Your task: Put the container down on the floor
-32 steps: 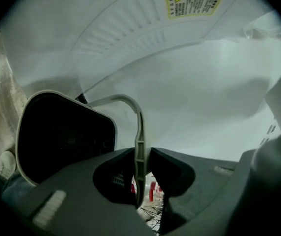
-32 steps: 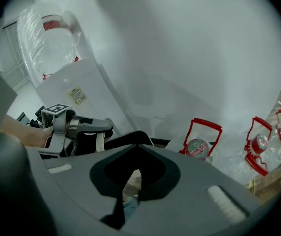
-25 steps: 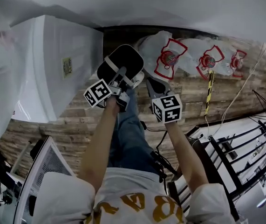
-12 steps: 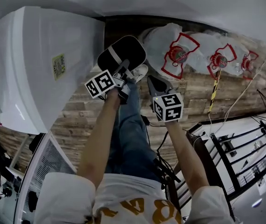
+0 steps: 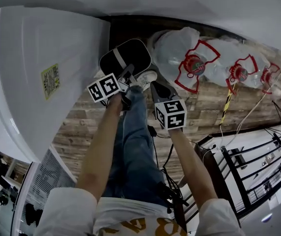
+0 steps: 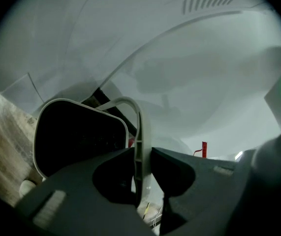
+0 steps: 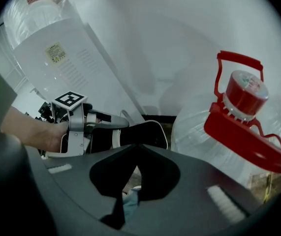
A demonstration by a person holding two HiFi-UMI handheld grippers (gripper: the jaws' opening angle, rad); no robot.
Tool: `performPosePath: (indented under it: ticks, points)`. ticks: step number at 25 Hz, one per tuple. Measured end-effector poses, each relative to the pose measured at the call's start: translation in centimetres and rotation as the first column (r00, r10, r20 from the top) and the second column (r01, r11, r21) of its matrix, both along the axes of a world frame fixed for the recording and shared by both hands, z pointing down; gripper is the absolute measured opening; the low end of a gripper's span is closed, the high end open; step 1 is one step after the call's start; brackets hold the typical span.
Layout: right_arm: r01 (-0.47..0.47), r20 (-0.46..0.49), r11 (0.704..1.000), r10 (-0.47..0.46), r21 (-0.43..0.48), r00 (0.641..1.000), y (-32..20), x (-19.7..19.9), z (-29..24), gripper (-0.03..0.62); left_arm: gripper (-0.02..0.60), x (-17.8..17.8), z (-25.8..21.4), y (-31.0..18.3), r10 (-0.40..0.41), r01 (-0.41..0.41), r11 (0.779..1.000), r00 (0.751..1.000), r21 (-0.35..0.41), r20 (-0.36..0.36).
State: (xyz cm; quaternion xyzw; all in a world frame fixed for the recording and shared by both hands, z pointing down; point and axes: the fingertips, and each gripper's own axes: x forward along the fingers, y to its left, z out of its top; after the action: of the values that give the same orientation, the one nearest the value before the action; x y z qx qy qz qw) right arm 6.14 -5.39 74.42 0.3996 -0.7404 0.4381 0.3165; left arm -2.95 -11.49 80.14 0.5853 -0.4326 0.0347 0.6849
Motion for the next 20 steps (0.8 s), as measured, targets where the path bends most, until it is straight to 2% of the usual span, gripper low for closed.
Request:
performPosePath:
  ticks: [9, 14, 20]
  points:
    - [-0.010, -0.011, 1.000, 0.010, -0.009, 1.000, 0.0, 0.0, 3.3, 0.030, 0.084, 0.0, 4.5, -0.2, -0.003, 0.004, 1.000, 1.000, -0.025, 0.027]
    - [-0.040, 0.011, 0.999, 0.041, -0.036, 0.999, 0.1, 0.2, 4.7, 0.029, 0.084, 0.9, 7.1, -0.4, 0.053, -0.052, 0.998, 0.997, -0.031, 0.047]
    - [-0.020, 0.015, 0.999, 0.021, -0.039, 1.000, -0.3, 0.0, 6.0, 0.031, 0.085, 0.9, 8.8, -1.1, 0.092, -0.091, 0.996, 0.992, -0.012, 0.086]
